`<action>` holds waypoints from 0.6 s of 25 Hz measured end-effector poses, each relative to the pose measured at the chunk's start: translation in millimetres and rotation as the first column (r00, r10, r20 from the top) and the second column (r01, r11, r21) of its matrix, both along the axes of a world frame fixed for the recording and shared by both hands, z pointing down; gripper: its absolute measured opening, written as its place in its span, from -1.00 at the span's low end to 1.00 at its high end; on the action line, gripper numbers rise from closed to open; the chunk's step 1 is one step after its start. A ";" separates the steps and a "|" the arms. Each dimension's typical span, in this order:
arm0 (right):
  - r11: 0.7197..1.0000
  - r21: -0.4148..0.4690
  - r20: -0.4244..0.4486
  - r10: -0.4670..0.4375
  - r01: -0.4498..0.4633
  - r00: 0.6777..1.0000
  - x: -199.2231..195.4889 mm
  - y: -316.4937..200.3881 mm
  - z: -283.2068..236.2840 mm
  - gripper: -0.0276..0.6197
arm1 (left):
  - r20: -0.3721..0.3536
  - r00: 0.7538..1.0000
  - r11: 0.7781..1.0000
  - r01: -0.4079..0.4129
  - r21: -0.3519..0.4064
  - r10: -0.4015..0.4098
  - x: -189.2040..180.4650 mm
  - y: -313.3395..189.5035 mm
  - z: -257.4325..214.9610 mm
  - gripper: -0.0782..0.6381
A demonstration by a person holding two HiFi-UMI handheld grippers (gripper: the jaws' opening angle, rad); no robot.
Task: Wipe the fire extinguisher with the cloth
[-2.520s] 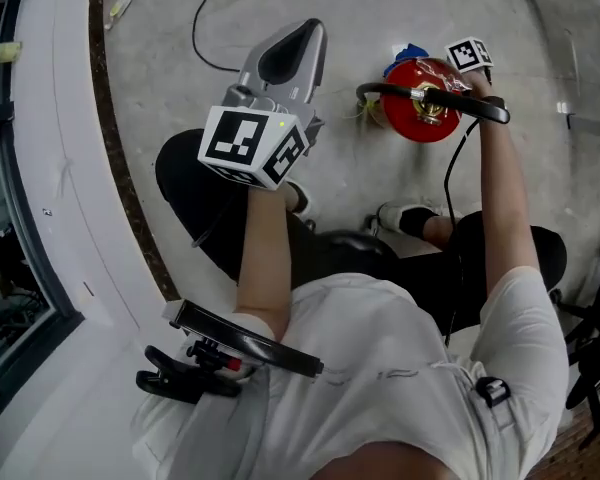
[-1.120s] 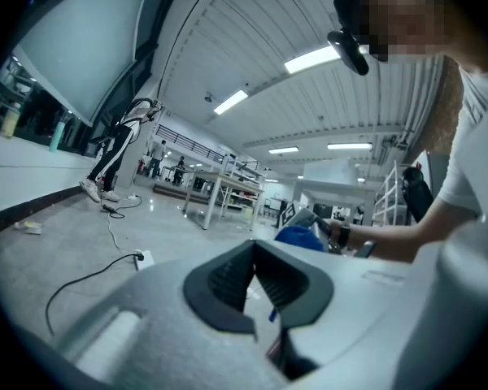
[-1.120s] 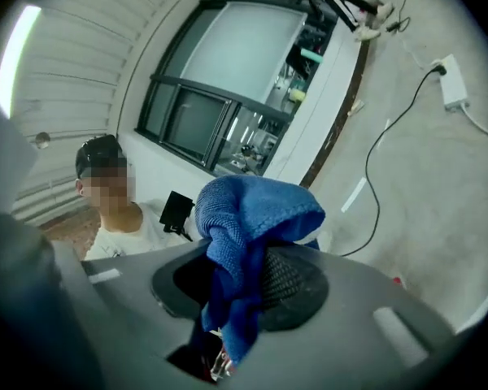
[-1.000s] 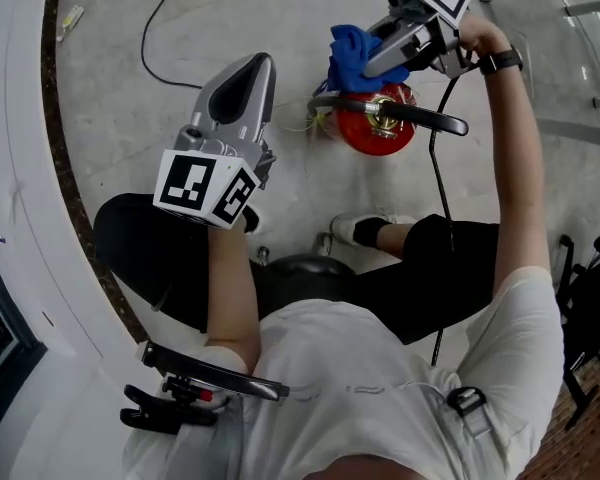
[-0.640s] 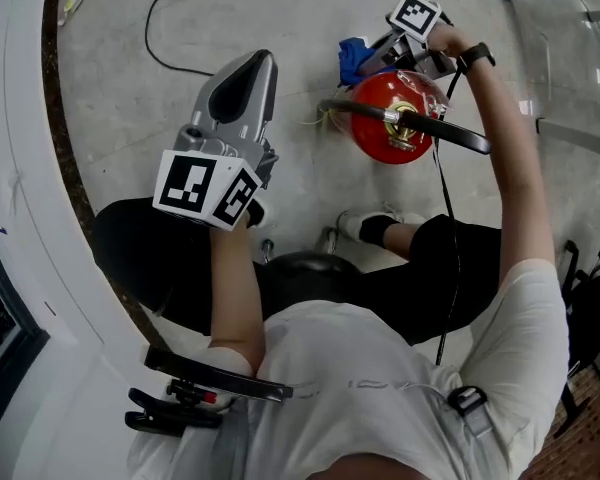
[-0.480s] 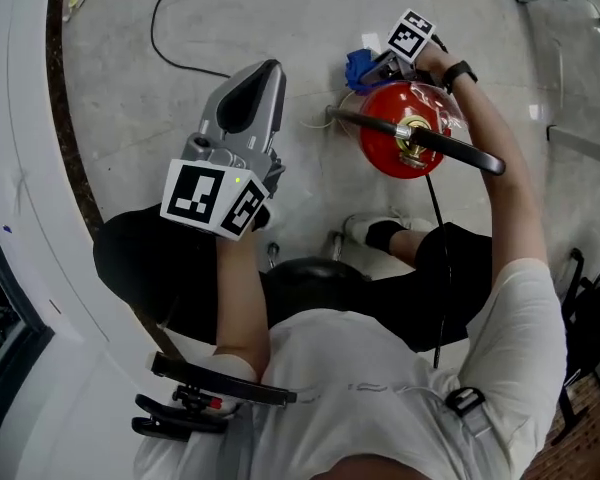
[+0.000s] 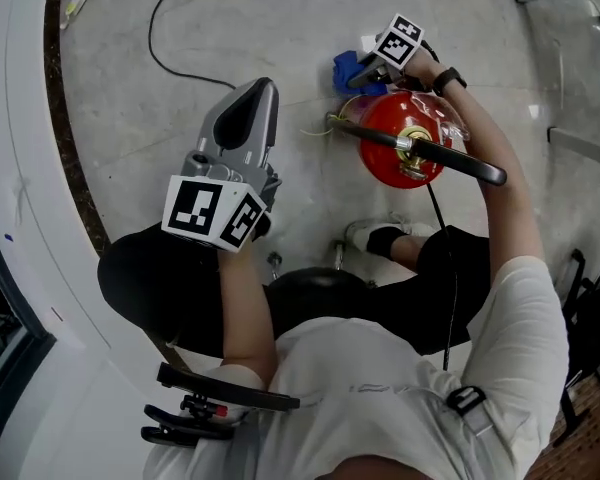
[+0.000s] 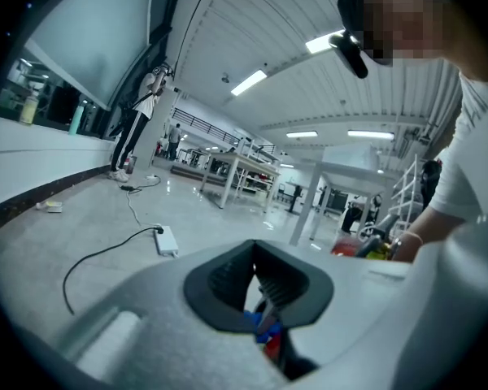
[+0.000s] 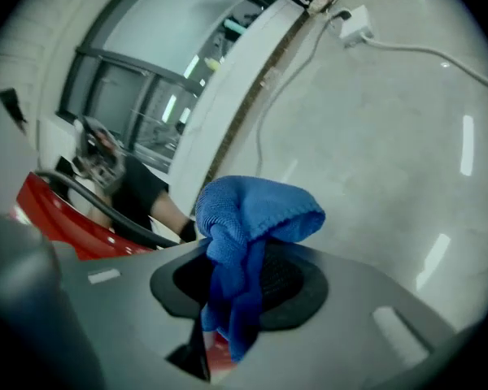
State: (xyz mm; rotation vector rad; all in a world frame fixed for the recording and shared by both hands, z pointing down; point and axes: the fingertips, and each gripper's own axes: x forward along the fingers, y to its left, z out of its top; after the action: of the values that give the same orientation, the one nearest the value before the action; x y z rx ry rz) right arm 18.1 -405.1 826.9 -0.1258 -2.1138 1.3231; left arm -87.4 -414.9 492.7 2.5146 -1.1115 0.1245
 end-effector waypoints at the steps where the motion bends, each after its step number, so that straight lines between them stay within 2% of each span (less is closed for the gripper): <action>1: 1.000 -0.014 0.086 0.018 -0.017 0.996 -5.7 -6.4 -43.3 -0.54 | -0.012 1.000 1.000 -0.010 0.011 0.010 2.5 -0.1 -5.5 -0.79; 4: 1.000 -0.021 0.313 -0.001 0.008 0.950 -14.9 -17.3 -177.9 -0.54 | -0.043 0.999 0.999 -0.025 0.041 0.027 5.6 -1.7 -22.3 -0.79; 6: 0.996 -0.028 0.422 -0.067 0.087 0.904 -15.9 -8.5 -258.2 -0.54 | -0.062 0.998 0.998 -0.023 0.059 0.027 3.1 -2.6 -33.8 -0.79; 8: 0.978 -0.039 0.488 -0.159 0.203 0.858 -16.6 14.7 -320.8 -0.54 | -0.076 0.997 0.997 -0.016 0.076 0.022 -1.2 -2.9 -44.1 -0.79; 9: 0.962 -0.028 0.501 -0.223 0.273 0.836 -18.2 29.5 -341.4 -0.54 | -0.082 0.997 0.997 -0.010 0.083 0.016 -3.9 -3.2 -48.3 -0.79; 11: 0.915 -0.003 0.469 -0.356 0.404 0.808 -24.2 55.3 -354.5 -0.54 | -0.096 0.995 0.996 0.012 0.094 -0.003 -10.3 -4.8 -54.7 -0.79; 13: 0.883 0.003 0.402 -0.432 0.470 0.808 -35.3 60.2 -341.1 -0.54 | -0.111 0.994 0.994 0.037 0.102 -0.026 -17.7 -6.9 -57.7 -0.79; 15: 0.882 0.014 0.341 -0.447 0.471 0.827 -48.2 46.6 -312.6 -0.54 | -0.113 0.993 0.993 0.055 0.100 -0.044 -24.0 -7.5 -56.1 -0.79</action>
State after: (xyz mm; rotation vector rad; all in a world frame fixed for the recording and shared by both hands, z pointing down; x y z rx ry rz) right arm -30.1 -358.5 514.3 -0.8964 -2.1158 1.1345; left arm -111.4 -422.4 436.6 2.5466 -1.1619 -0.0873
